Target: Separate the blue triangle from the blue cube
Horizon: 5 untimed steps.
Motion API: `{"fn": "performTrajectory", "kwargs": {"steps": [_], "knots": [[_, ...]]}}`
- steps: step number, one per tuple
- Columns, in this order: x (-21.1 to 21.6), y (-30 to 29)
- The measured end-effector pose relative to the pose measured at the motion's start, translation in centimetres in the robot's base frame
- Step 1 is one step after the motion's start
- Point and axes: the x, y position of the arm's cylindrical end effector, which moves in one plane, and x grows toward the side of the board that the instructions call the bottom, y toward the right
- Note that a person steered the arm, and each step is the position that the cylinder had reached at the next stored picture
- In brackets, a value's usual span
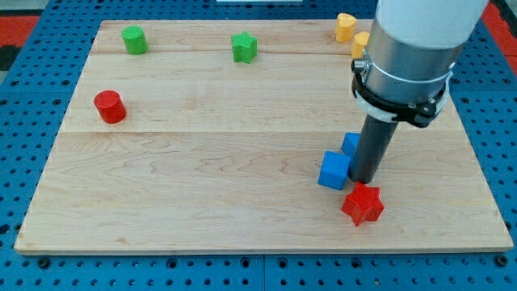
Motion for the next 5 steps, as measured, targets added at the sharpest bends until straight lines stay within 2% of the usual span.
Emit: {"fn": "performTrajectory", "kwargs": {"steps": [1,2,3,5], "knots": [[-2.1,2.6],[-6.5,1.7],[-7.4,2.0],[-5.6,1.7]]}}
